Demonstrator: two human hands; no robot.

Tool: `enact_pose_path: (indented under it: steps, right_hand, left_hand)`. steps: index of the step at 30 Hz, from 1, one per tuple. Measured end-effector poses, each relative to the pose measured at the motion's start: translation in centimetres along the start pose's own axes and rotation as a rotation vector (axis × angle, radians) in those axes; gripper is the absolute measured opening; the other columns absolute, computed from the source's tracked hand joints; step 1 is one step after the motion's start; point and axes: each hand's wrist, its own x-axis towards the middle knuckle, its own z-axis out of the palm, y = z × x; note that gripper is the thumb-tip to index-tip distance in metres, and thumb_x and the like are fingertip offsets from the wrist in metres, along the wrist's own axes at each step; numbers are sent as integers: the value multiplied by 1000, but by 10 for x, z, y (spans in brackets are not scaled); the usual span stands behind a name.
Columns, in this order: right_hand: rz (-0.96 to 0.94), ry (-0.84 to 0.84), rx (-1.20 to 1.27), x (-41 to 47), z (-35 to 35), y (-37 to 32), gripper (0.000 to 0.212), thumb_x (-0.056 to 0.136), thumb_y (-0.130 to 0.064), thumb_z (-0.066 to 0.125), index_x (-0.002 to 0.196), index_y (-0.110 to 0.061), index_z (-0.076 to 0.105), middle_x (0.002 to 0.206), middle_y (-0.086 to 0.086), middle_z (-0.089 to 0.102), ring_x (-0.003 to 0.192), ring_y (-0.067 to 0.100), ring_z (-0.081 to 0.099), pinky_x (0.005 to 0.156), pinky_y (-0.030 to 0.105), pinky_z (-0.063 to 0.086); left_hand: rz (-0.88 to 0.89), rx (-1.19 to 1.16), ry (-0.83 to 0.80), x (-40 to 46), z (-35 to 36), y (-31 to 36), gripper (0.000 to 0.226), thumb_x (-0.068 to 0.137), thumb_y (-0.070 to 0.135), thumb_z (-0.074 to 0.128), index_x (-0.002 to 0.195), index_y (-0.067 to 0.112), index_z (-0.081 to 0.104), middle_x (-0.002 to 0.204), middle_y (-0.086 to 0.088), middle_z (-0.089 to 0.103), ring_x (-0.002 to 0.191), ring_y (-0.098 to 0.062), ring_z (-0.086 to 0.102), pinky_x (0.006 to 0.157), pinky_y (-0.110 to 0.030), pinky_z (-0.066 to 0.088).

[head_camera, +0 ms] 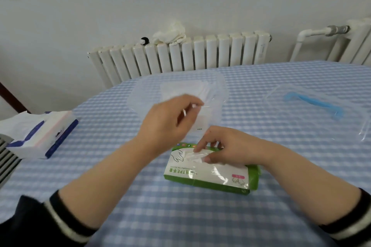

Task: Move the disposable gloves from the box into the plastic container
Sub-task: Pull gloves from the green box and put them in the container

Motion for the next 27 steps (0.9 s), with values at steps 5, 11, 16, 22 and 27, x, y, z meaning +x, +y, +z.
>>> enact_pose_path:
  steps: [5, 11, 16, 22, 27]
  right_hand:
    - [-85, -5, 36, 5, 8, 4, 20, 87, -28, 70, 101, -43, 69, 115, -25, 47, 107, -10, 45, 90, 8, 34]
    - [-85, 95, 3, 7, 16, 2, 5, 86, -31, 70, 85, -35, 74, 108, -20, 50, 103, -4, 48, 86, 20, 42]
    - [-146, 180, -46, 10, 24, 2, 7, 88, -30, 68, 83, -27, 72, 101, -16, 56, 105, 0, 46, 90, 22, 38]
    - [-221, 254, -10, 15, 28, 1, 10, 91, -27, 63, 81, -26, 65, 87, -15, 59, 93, 4, 51, 82, 14, 36]
    - [-215, 263, 21, 16, 28, -9, 11, 93, -24, 61, 83, -23, 63, 78, -21, 56, 87, -1, 50, 75, 9, 35]
  left_hand:
    - [-303, -6, -432, -56, 22, -22, 82, 66, 74, 64, 137, 39, 42, 119, 30, 49, 111, 11, 44, 97, -19, 41]
    - [-278, -66, -480, -75, 31, -24, 95, 65, 60, 81, 144, 40, 33, 131, 30, 37, 124, 8, 31, 103, -16, 29]
    - [-316, -111, -463, -77, 32, -26, 95, 64, 55, 83, 143, 39, 32, 129, 36, 34, 125, 9, 30, 105, -18, 31]
    - [-362, -168, -479, -77, 34, -27, 82, 65, 52, 85, 129, 52, 34, 122, 44, 32, 121, 14, 31, 96, -10, 34]
    - [-382, -192, -488, -76, 36, -30, 70, 66, 50, 85, 120, 46, 42, 119, 35, 39, 116, 9, 38, 96, -19, 41]
